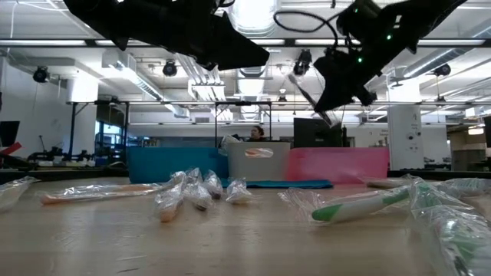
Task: Pick & Place Toothbrushes
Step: Put the purple toothbrush into the pink bin
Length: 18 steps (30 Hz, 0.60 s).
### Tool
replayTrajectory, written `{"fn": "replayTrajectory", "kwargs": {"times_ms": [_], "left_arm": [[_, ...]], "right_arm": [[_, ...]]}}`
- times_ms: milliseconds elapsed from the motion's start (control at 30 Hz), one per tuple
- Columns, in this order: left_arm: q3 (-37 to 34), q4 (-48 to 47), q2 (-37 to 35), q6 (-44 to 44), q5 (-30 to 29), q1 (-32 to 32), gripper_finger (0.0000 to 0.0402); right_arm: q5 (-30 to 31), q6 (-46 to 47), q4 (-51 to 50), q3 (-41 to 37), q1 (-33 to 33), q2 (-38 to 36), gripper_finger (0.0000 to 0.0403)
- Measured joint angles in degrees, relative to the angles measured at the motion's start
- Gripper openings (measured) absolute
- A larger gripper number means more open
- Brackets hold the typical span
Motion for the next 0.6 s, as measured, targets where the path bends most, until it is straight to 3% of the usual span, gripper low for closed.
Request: {"fn": "replayTrajectory", "kwargs": {"times_ms": [233, 600], "left_arm": [[0.00, 0.46, 0.00, 0.00, 0.09, 0.02, 0.0218], [0.00, 0.46, -0.02, 0.00, 0.09, 0.02, 0.0218]], "right_arm": [[-4.50, 1.97, -1.48, 0.00, -8.32, 4.91, 0.0020], [-8.42, 4.53, -4.44, 3.48, -10.86, 16.54, 0.0020]]}}
